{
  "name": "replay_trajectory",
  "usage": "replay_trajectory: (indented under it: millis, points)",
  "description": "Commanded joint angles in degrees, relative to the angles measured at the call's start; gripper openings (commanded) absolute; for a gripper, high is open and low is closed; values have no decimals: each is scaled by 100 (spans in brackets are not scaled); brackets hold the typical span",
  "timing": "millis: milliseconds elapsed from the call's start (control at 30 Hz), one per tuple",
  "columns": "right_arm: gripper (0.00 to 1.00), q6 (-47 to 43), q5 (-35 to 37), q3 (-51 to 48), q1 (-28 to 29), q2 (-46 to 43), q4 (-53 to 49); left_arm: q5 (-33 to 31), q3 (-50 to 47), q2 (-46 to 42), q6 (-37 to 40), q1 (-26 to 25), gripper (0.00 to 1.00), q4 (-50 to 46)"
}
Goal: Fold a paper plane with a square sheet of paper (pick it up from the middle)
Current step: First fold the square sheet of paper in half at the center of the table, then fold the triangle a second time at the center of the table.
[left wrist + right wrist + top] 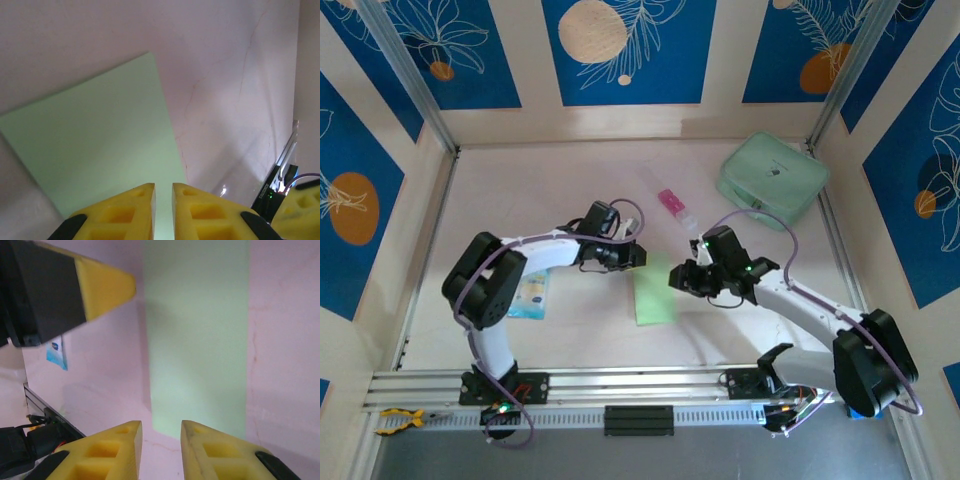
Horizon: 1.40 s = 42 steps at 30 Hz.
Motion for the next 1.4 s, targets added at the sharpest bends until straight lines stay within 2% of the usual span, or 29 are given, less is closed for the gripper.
replay_trajectory:
  millis: [0,333,733,1033,1367]
  points:
    - [28,428,-92,-114,46,-83,-289,336,207,280,-1,96,18,136]
    - [29,562,-654,-245,101,401,88,152,232,759,140,254,19,169]
    - [50,904,-633,-722,74,658,268,49,-276,826,202,256,18,286]
    - [47,1014,-950,-944,75,744,779,102,-304,802,181,261,18,318]
    - [47,1093,-760,-934,79,905,742,214,-400,817,27,261,18,547]
